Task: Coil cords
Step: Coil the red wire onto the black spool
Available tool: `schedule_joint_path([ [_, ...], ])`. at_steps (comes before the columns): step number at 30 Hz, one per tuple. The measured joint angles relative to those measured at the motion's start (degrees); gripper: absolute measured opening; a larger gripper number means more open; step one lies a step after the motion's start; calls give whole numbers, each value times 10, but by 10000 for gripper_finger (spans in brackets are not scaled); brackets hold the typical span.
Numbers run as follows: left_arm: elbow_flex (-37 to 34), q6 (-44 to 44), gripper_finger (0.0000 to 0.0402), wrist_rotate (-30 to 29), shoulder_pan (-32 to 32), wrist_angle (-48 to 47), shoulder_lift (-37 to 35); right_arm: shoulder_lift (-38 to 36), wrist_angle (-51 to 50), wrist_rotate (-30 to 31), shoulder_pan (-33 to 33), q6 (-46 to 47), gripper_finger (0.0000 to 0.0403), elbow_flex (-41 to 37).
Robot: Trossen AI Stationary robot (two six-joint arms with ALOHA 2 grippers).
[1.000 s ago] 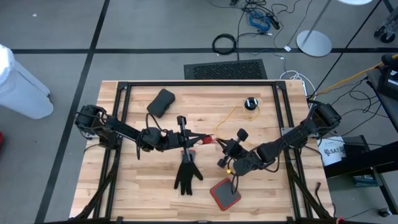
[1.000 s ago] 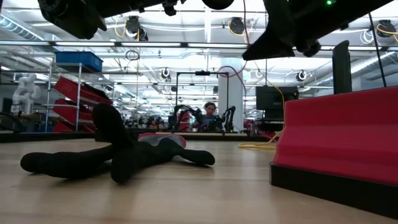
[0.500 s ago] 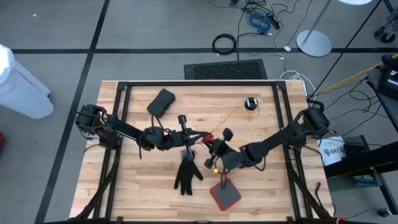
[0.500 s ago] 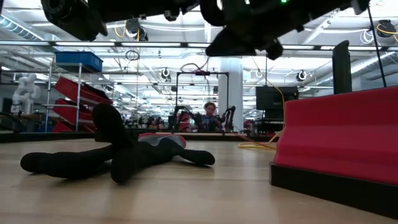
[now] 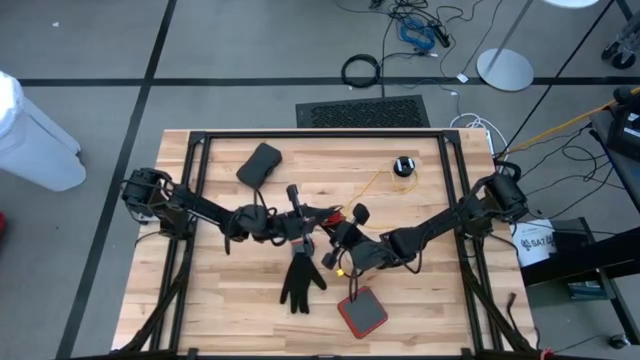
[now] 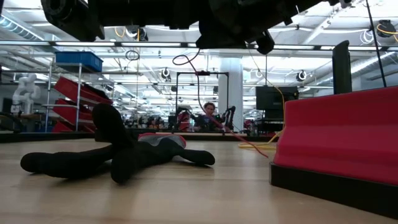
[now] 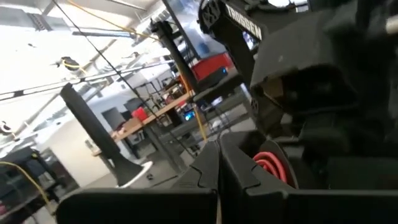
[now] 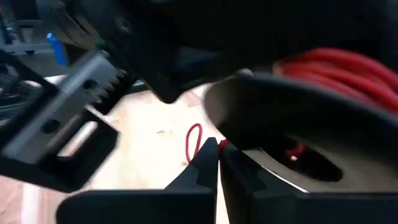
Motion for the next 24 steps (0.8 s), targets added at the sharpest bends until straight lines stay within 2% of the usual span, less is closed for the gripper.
schedule_joint_path([
  [4,0,27,0,-15,0,-13,14,0,7,-23,0,-2,0,0],
  [11,0,34,0,-14,0,-33,40,-14,-26,-25,16,-11,0,0],
  [19,0,35,0,-16,-6,-55,41,-89,-208,-34,30,67,0,0],
  [24,0,34,0,-16,-13,-59,41,-131,-314,-75,29,101,0,1],
])
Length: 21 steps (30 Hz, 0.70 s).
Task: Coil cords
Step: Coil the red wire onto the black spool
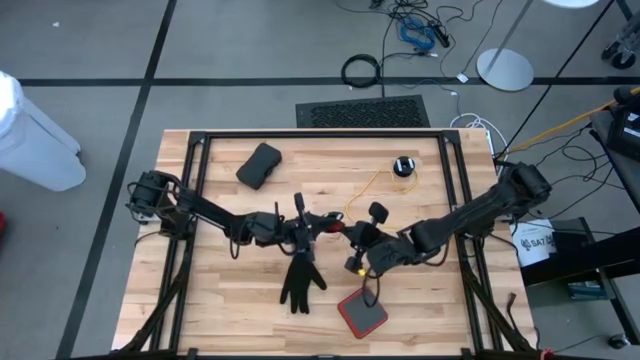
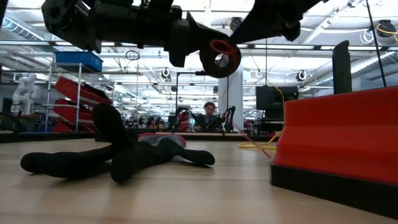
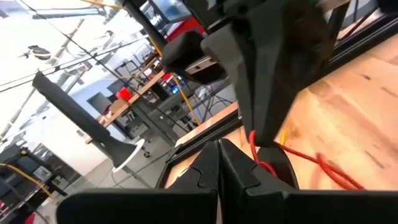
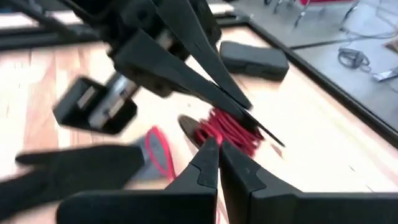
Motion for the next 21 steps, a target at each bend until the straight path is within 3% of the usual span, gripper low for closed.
schedule_joint_path([
  [9,0,-6,0,5,-14,4,0,-27,-135,-36,-4,6,1,0],
  [21,0,-37,0,20,-23,53,0,-26,-189,-6,-14,10,1,-1],
])
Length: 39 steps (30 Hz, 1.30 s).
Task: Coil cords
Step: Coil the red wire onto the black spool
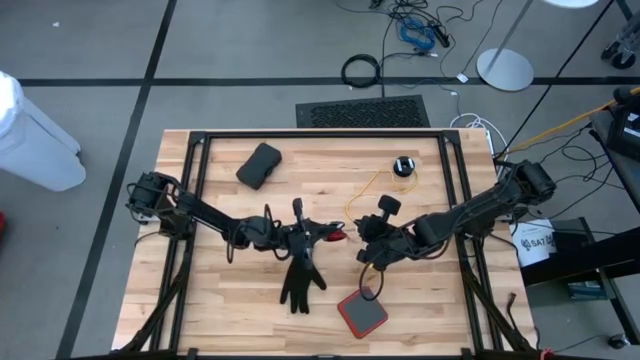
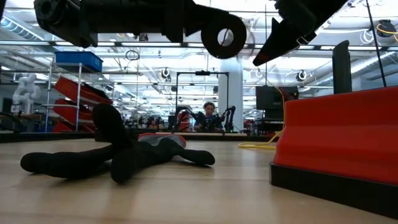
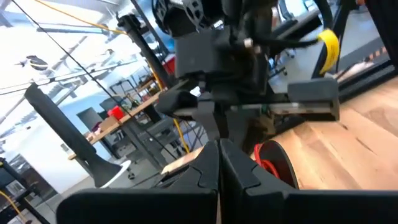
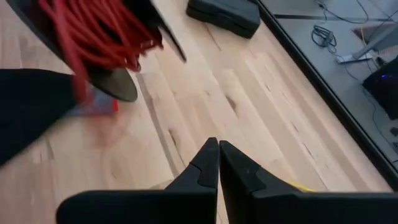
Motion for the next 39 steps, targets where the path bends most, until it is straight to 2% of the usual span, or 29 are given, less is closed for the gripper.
schedule_joint_path([
  [11,0,0,0,-16,1,-5,0,0,-58,11,60,80,2,0],
  [17,0,0,0,-18,1,-5,0,0,-41,26,91,103,31,0],
  [25,0,-1,0,-18,2,-4,0,33,113,10,102,14,72,-18],
  [36,0,-16,0,-15,2,-4,-1,88,126,20,78,11,84,-23],
  [39,0,-16,0,-15,2,-4,-1,97,126,47,77,15,83,-23],
])
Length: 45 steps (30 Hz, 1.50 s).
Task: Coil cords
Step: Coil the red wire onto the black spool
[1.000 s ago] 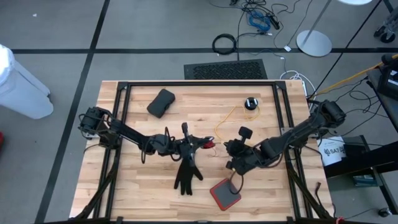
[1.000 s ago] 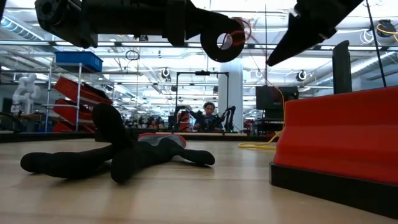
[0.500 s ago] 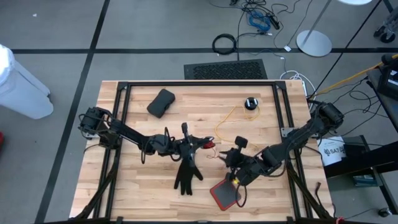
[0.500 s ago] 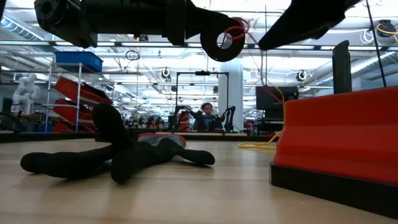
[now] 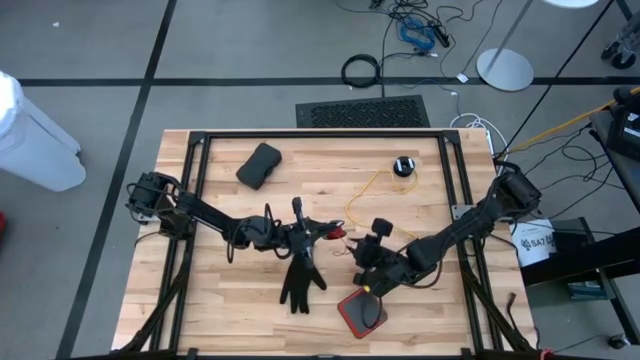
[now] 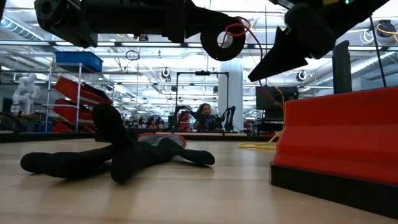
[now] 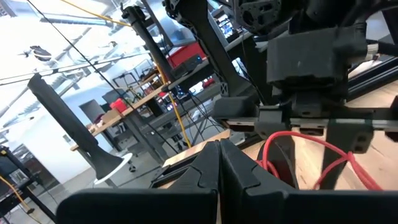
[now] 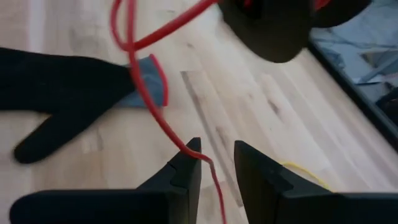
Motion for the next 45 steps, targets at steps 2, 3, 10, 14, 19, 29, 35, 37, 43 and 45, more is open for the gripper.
schedule_joint_path([
  [2,0,0,0,0,0,0,0,0,0,16,1,0,79,0],
  [3,0,0,0,0,0,0,0,0,0,19,2,0,76,0],
  [10,0,0,0,1,0,0,0,0,0,29,18,1,56,0],
  [14,0,0,0,1,0,0,0,0,0,29,21,0,51,0],
  [19,0,0,0,1,0,0,0,0,0,32,25,-2,37,0],
  [29,1,-7,0,1,0,0,0,0,-3,57,35,-8,3,0],
  [35,1,-15,0,5,0,5,0,4,-21,57,27,3,1,1],
  [37,1,-15,0,12,0,12,0,11,-55,57,24,32,1,1],
  [43,2,-45,0,39,1,41,0,35,-148,57,20,132,0,-4],
  [45,2,-50,0,44,0,58,0,37,-146,57,20,146,0,-17],
])
